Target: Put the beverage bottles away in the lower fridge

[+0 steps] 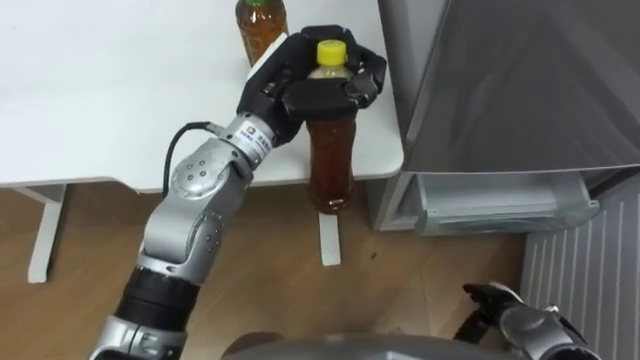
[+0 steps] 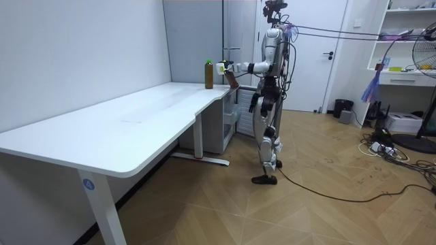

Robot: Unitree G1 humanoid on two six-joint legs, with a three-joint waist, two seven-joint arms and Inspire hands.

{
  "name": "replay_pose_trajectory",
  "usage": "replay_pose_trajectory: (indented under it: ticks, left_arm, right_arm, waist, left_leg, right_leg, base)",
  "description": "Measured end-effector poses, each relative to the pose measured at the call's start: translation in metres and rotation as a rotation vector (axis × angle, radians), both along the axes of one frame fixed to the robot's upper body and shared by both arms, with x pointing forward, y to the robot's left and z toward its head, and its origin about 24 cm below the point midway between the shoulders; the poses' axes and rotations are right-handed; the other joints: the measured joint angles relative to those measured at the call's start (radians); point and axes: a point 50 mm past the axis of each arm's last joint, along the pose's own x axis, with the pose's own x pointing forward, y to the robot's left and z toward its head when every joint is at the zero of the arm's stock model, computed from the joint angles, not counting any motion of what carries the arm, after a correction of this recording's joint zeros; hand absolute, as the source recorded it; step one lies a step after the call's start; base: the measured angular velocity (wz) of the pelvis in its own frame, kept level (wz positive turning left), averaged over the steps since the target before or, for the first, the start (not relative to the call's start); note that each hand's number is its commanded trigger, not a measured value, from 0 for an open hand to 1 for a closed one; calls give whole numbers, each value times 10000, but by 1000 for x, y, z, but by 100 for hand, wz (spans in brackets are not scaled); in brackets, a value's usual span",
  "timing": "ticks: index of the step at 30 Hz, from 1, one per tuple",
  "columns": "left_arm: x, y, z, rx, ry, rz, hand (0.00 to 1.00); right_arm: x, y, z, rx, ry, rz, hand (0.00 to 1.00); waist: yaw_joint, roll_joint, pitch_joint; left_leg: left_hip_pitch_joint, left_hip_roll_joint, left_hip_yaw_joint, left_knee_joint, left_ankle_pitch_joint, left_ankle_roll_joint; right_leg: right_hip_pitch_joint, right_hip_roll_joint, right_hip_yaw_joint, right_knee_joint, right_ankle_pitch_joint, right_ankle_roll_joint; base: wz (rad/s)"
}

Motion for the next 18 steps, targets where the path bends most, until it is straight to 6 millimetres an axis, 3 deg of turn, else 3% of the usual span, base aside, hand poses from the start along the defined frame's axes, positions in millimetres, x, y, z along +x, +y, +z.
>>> replay_pose_trajectory:
  ticks: [3, 7, 18]
  left_arm:
    - [-5, 1, -7, 60, 243, -3, 100]
    - [-13, 6, -16, 89, 632, 50, 100]
    - [-17, 17, -19, 72, 550, -125, 100]
  right_arm:
    - [22, 26, 8, 1373, -1076, 40, 0]
    - [32, 52, 15, 2971, -1307, 377, 0]
    - [41, 71, 30, 5318, -1248, 1341, 0]
  waist:
    - [-33, -11, -8]
    - [13, -28, -9]
    - [11, -154, 4]
  left_leg:
    - [44, -7, -339, 0, -1, -2]
    - [151, -10, -340, -3, -2, -3]
    - [124, -18, -333, 62, -2, -3]
  right_leg:
    - [113, 7, -275, 2, 1, -2]
    - [284, -7, -449, 9, 1, -2]
    - [355, -30, -602, 17, 0, 0]
  base:
    - [11]
    - [12]
    - [4]
